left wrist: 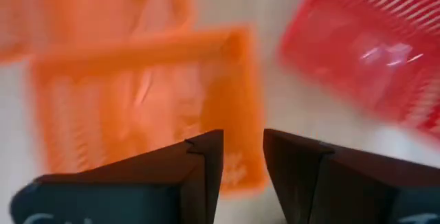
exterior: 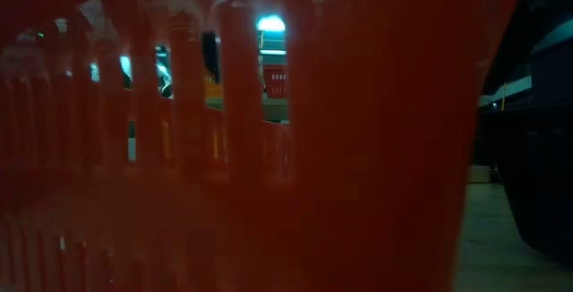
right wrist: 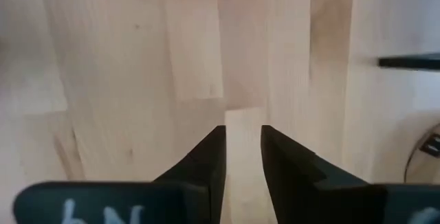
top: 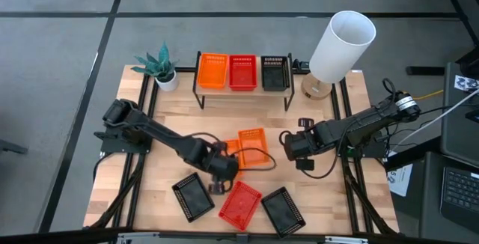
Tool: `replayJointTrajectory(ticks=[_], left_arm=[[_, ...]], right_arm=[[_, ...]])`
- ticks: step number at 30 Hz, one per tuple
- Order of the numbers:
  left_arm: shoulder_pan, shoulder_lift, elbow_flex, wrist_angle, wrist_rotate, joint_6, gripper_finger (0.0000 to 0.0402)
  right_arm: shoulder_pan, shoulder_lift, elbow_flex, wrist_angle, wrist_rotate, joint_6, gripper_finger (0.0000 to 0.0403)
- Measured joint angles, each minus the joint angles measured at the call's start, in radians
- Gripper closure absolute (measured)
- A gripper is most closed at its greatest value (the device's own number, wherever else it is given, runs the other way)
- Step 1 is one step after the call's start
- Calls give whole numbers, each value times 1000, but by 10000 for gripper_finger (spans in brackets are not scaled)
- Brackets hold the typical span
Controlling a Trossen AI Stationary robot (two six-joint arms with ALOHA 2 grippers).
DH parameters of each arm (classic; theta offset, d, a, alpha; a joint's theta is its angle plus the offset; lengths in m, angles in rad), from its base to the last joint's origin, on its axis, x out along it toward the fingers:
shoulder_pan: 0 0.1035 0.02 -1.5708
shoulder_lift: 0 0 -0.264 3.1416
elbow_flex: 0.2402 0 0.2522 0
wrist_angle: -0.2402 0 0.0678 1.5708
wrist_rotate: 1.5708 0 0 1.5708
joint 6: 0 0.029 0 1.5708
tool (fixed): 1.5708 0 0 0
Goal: Stack baskets on shelf by color
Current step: Stack the left orange bin on the orange bin on the shelf
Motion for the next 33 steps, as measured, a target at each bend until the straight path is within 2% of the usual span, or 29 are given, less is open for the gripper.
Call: replayJointTrajectory(ticks=[6,17,20,22,24,28,33], left_arm=[[-13,76,-4,-12,29,-46,305],[-11,176,-2,-3,45,-69,306],[-12,185,-2,-27,47,-69,331],[-12,180,-2,-51,46,-76,373],[-12,159,-2,-85,36,-106,392],[-14,95,33,-187,38,-129,400],[-30,-20,148,-287,13,-129,401]], right_arm=[[0,-15,0,-63,10,38,311],[0,-26,0,-71,25,42,311],[0,-26,0,-71,25,43,311],[0,-26,0,-72,25,44,311],[0,-26,0,-72,25,44,311],[0,-26,0,-71,25,45,311],[0,-26,0,-67,25,47,311]])
